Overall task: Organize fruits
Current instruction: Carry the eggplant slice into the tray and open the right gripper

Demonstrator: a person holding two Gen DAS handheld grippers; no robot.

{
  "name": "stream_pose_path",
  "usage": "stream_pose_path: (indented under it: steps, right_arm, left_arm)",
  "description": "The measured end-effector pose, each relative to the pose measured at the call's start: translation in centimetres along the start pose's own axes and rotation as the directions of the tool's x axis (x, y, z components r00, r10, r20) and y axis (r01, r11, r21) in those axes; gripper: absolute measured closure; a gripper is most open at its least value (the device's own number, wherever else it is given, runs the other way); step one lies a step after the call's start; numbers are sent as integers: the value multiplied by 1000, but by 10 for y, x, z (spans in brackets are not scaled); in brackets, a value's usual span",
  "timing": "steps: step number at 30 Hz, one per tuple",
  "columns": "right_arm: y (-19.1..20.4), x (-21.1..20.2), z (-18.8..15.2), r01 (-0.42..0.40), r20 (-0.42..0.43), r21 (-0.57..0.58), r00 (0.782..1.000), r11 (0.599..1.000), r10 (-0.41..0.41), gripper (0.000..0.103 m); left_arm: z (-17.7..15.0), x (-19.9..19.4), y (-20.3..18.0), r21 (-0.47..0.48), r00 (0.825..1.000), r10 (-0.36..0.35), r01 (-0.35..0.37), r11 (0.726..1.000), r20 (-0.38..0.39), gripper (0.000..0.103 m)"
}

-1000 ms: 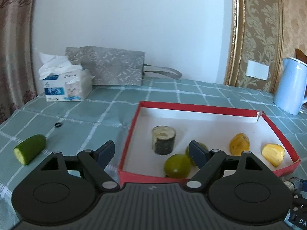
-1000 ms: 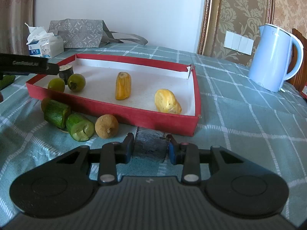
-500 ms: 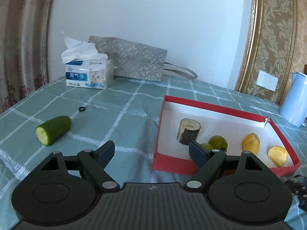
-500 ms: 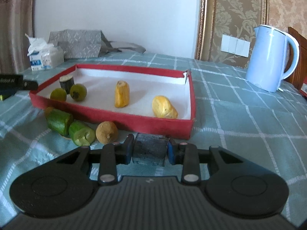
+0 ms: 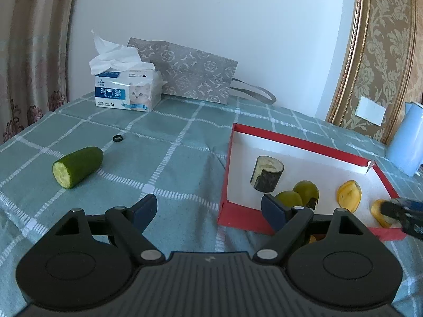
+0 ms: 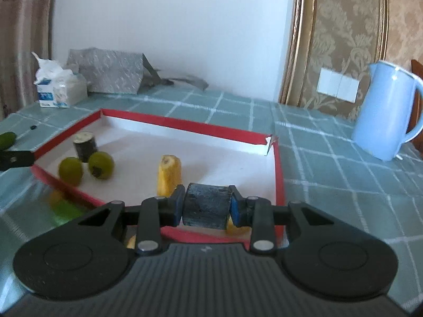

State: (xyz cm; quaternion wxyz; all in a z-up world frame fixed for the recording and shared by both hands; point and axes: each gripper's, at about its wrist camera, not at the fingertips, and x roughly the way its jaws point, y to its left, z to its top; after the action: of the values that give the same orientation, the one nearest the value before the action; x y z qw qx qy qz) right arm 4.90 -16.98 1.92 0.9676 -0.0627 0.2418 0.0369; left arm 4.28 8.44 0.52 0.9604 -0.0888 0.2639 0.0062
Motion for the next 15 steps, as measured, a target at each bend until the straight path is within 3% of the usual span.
stream_pose_path:
  steps: [10,12,14,15]
  right_arm:
    - [15,43,10,41,-22,-69,999,997,-43,70]
    - [15,47,11,38,-12,-67,999,997,-39,61]
    - [11,40,12,56,21,-53,998,997,-55,24]
    - [8,34,13,59,52,-38,997,998,-57,19]
  left_arm:
    - [-3,4,-7,37,1000,-2,3,999,-18,17]
    - [-2,4,-6,36,1000,-3,3,999,-16,16]
    - [-2,4,-6,36,1000,-2,3,999,-17,16]
    - [-2,4,-6,35,1000,-3,4,999,-17,16]
